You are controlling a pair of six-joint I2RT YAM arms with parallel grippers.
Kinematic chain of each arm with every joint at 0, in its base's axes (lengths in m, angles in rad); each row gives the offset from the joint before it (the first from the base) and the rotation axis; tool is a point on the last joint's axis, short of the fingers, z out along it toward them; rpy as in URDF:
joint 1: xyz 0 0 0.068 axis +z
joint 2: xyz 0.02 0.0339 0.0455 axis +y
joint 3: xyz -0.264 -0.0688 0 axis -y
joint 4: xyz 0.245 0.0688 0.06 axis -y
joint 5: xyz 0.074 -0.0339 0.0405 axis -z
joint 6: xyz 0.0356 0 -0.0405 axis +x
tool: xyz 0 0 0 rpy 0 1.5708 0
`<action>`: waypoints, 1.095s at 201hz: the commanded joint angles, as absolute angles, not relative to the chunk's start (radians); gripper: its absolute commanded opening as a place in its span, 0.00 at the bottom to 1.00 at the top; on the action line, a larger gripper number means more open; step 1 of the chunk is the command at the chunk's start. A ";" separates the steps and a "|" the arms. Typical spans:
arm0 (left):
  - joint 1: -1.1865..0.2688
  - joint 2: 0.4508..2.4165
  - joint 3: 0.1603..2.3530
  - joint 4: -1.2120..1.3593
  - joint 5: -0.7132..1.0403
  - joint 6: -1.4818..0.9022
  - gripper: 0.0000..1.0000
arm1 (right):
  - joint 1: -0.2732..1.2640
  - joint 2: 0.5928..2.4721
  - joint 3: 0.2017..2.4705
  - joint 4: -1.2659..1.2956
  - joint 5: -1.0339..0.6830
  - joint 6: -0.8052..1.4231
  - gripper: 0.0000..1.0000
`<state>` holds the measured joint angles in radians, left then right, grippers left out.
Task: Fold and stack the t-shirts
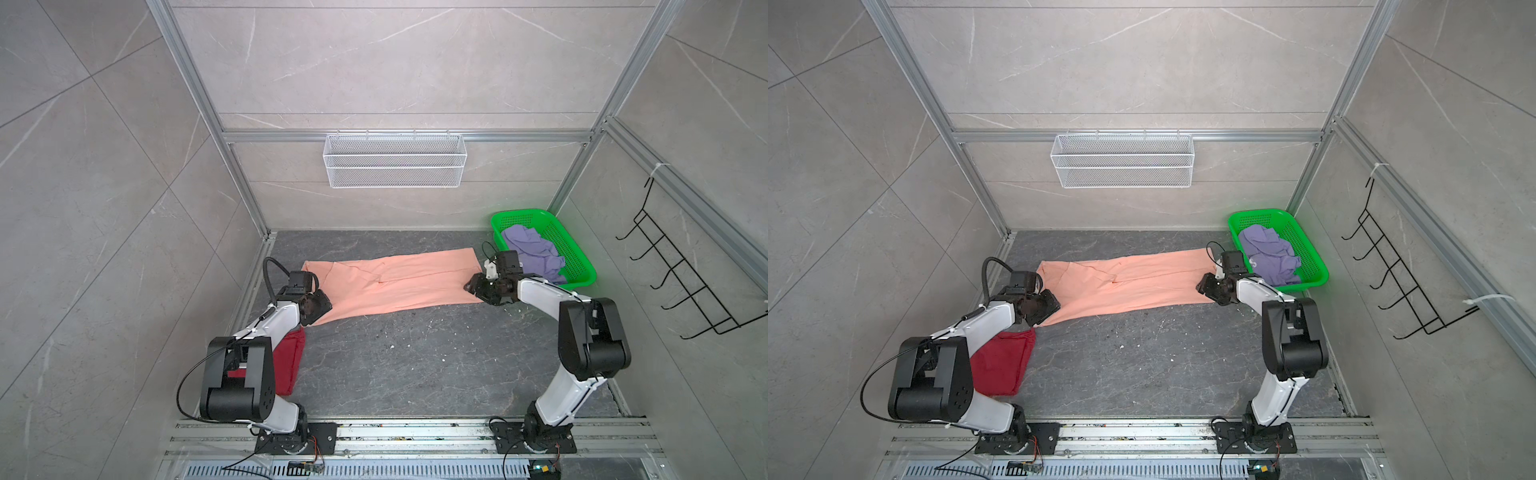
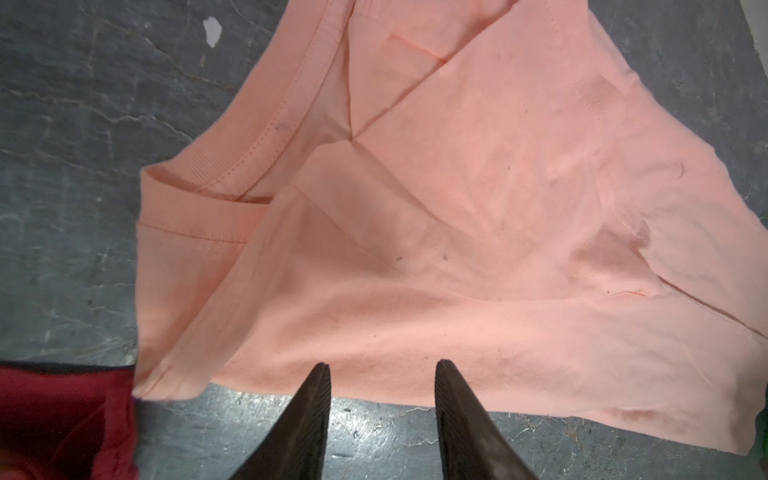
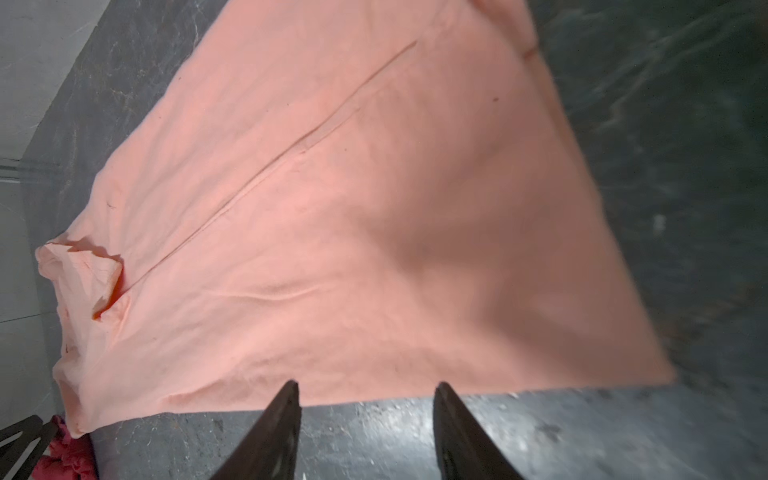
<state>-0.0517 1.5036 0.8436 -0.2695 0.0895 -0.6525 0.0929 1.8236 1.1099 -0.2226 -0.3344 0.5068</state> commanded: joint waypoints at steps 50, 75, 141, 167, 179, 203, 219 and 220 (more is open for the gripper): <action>-0.042 1.609 0.790 -0.258 0.002 -0.737 0.45 | 0.046 1.898 1.100 -0.338 -0.210 0.522 0.53; -0.027 1.612 0.769 -0.276 -0.037 -0.736 0.45 | 0.003 1.886 1.049 -0.366 -0.163 0.533 0.53; 0.011 1.748 0.911 -0.296 0.008 -0.653 0.45 | -0.015 1.778 0.938 -0.378 -0.122 0.578 0.53; 0.012 1.822 0.992 -0.322 0.054 -0.635 0.45 | -0.014 1.707 0.846 -0.381 -0.092 0.582 0.54; 0.012 1.827 1.001 -0.322 0.054 -0.637 0.45 | -0.014 1.680 0.804 -0.371 -0.098 0.598 0.54; 0.012 1.793 0.989 -0.353 0.031 -0.632 0.45 | -0.014 1.639 0.780 -0.363 -0.117 0.597 0.54; 0.012 1.758 0.966 -0.376 -0.010 -0.624 0.45 | -0.014 1.612 0.818 -0.381 -0.132 0.582 0.54; 0.012 1.756 0.965 -0.378 -0.012 -0.623 0.45 | -0.014 1.610 0.822 -0.382 -0.133 0.581 0.54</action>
